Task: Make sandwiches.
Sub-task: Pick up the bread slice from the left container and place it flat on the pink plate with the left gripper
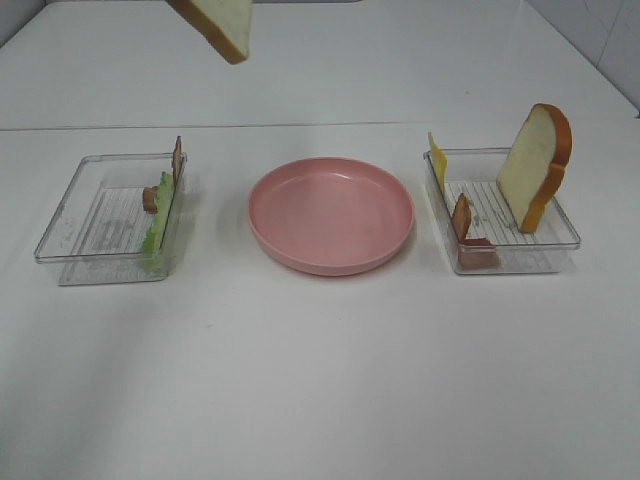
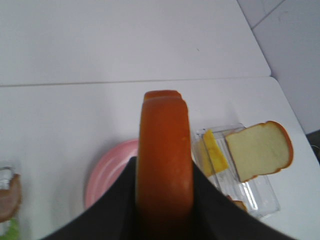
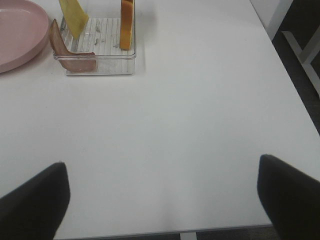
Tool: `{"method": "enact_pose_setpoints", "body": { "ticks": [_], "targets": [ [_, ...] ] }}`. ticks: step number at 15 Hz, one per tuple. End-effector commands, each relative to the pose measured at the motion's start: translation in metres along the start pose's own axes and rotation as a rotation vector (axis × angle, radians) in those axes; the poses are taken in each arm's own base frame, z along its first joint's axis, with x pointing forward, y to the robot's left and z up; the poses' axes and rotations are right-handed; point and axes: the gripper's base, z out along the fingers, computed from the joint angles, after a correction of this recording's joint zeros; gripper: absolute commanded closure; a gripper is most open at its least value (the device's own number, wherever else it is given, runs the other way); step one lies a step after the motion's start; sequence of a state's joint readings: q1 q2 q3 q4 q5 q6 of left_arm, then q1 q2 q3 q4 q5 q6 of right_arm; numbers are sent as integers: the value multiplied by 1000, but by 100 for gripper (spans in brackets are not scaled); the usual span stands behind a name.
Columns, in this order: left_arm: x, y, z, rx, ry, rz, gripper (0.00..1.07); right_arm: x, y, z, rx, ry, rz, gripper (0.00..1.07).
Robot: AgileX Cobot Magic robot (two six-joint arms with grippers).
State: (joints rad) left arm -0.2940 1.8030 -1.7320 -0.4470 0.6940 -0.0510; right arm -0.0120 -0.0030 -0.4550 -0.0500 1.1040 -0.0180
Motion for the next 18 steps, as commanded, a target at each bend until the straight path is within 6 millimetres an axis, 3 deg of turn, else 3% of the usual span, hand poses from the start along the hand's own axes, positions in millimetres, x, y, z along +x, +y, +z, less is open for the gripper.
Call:
{"method": "enact_pose_setpoints", "body": {
  "ticks": [1,6,9,18],
  "targets": [
    [22,-13,45,103,77,-48,107,3,0,-2,2,-31,1,9],
    [71,-9,124,174,219,-163,107,3,0,-2,2,-31,1,9],
    [94,2,157,137,256,-191,107,3,0,-2,2,-31,1,9],
    [128,26,202,102,289,-358,107,3,0,-2,2,-31,1,9]
  ]
}}
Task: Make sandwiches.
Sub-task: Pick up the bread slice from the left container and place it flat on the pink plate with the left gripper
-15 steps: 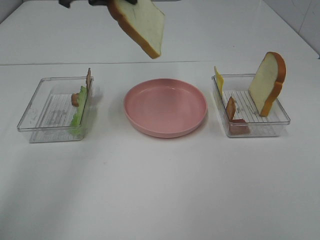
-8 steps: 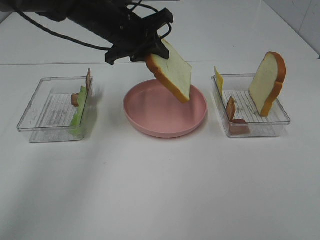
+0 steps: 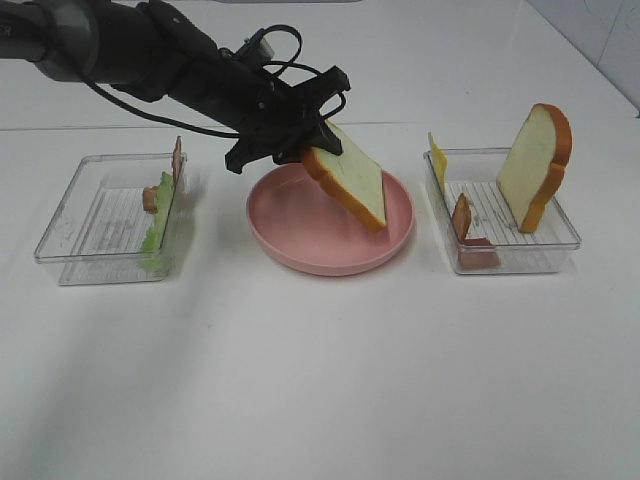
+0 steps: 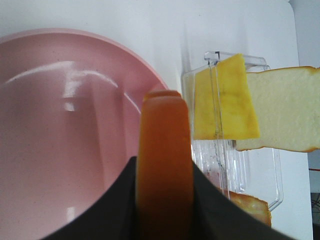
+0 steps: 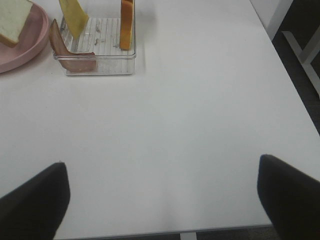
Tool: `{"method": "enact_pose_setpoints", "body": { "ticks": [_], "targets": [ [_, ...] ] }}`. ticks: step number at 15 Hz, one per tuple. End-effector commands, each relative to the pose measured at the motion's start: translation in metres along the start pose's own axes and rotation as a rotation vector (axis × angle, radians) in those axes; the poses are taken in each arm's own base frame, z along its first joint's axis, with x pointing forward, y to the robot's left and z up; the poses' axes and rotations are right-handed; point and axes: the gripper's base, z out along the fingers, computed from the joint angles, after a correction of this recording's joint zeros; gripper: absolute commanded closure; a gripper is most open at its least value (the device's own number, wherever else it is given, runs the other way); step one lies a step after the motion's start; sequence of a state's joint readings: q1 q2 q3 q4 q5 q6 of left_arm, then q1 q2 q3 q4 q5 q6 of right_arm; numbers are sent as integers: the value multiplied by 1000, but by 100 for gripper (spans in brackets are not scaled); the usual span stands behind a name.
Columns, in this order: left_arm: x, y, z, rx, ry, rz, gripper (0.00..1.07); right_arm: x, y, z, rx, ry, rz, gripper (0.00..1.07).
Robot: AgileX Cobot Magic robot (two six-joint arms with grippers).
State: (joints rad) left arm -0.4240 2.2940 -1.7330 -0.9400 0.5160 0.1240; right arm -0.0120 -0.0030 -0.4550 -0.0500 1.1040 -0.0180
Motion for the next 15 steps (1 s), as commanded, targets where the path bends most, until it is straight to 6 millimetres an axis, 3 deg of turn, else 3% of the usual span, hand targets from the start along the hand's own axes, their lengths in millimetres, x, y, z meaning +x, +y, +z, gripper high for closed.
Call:
{"method": "enact_pose_setpoints", "body": {
  "ticks": [1,8,9,10,12,13,15],
  "targets": [
    [3,1,7,17,10,-43,107,3,0,-2,2,-31,1,9],
    [8,12,19,3,30,-78,102,3,0,-2,2,-31,1,9],
    [10,13,19,-3,46,-56,85,3,0,-2,2,-31,1,9],
    [10,12,19,-9,55,-30,76,3,0,-2,2,-31,1,9],
    [8,10,17,-22,72,27,32,3,0,-2,2,-31,1,9],
    [4,4,14,-33,83,80,16,3,0,-2,2,-31,1,9],
    [-2,-4,10,-46,79,93,17,3,0,-2,2,-31,1,9]
  ]
}}
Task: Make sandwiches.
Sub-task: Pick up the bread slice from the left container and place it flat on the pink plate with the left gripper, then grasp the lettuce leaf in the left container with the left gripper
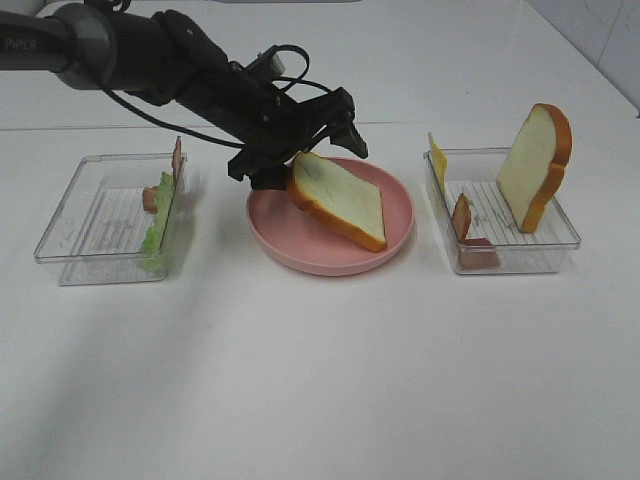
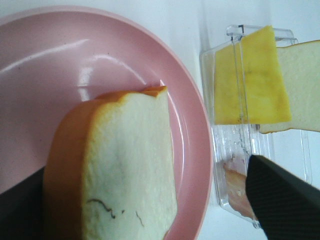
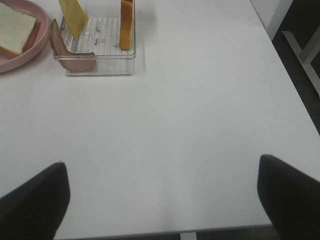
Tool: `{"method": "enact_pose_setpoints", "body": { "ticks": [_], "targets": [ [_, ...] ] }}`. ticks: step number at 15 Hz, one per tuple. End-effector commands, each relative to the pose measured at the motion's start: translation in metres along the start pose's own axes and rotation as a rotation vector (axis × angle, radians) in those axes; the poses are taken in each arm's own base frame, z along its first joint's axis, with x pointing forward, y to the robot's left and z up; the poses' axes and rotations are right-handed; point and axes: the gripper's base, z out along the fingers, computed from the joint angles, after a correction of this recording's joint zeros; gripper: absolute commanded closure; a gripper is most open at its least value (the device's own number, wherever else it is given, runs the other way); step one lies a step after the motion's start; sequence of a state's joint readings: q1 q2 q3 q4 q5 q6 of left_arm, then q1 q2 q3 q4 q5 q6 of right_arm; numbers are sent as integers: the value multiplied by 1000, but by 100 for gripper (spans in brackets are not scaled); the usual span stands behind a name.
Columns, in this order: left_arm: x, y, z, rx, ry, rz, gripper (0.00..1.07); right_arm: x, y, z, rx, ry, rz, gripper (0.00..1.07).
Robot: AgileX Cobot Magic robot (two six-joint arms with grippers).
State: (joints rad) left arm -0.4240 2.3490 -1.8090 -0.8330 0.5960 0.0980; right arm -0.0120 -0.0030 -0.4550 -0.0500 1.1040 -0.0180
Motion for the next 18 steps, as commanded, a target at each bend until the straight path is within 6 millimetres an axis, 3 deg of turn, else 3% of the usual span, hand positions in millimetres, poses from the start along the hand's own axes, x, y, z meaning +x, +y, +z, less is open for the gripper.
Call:
{"method": "enact_pose_setpoints", "body": {
  "ticks": [1,6,10,13,18],
  "targets": [
    [-7,-12,-7,-36,3,26,17,3,0,-2,2,-31,1,9],
    [-18,-35,-27,-268,8,173,17,3,0,-2,2,-31,1,9],
    [-30,-63,-60,-371,41,299,17,3,0,-2,2,-31,1,9],
    [-38,-76,-98,-508,100,433,17,3,0,-2,2,-31,1,9],
    [-42,-97,-142,-495,11,454,17,3,0,-2,2,-31,1,9]
  ]
}}
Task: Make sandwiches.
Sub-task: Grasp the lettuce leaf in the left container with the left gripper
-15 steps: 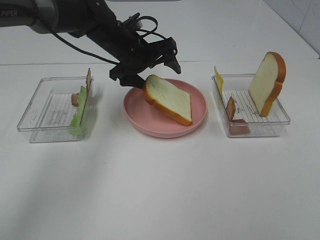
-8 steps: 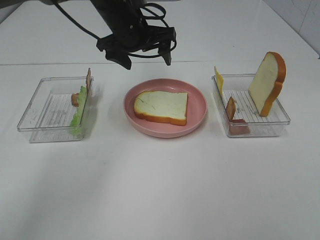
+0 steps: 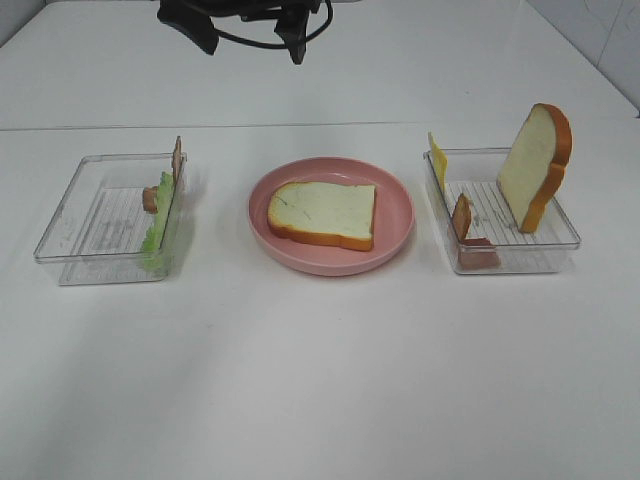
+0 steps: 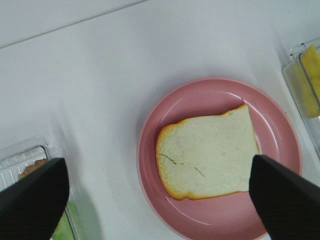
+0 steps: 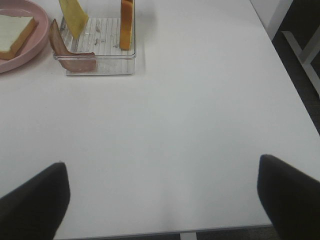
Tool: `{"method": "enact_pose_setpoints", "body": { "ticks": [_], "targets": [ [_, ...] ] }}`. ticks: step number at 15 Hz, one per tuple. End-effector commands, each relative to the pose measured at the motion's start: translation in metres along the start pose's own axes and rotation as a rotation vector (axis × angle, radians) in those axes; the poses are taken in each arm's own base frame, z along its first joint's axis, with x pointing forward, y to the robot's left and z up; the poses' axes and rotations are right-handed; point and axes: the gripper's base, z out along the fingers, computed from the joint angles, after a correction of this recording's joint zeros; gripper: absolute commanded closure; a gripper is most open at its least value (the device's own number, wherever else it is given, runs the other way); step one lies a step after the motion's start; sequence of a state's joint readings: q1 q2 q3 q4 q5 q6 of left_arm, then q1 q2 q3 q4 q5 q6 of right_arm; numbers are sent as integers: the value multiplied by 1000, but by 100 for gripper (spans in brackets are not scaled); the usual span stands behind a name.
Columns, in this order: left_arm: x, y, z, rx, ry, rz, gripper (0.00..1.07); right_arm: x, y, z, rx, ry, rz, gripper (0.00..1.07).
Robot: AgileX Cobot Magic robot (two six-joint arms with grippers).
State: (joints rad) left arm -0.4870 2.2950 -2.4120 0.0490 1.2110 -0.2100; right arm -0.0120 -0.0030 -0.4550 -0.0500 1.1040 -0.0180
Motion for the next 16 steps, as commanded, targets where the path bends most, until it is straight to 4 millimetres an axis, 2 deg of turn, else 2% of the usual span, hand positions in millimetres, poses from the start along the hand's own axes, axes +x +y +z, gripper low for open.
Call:
{"method": "enact_pose_setpoints", "body": {
  "ticks": [1,3,4,5,7,8,13,16],
  "targets": [
    [9,10,-32,-29,79,-1,17,3,0,-2,2,-31,1,9],
    [17,23,-42,-50,106,-9,17,3,0,-2,2,-31,1,9],
    [25,35,-47,-72,139,-25,17,3,0,-2,2,-31,1,9],
    [39,55,-49,-100,192,-62,17,3,0,-2,2,-31,1,9],
    [58,77,-41,-135,275,-123,17,3,0,-2,2,-31,1,9],
    [70,83,-28,-152,334,-154,17,3,0,-2,2,-31,1,9],
    [77,81,2,-108,282,-197,17,3,0,-2,2,-31,1,9],
    [82,82,20,-112,321,-202,17,3,0,-2,2,-31,1,9]
  ]
}}
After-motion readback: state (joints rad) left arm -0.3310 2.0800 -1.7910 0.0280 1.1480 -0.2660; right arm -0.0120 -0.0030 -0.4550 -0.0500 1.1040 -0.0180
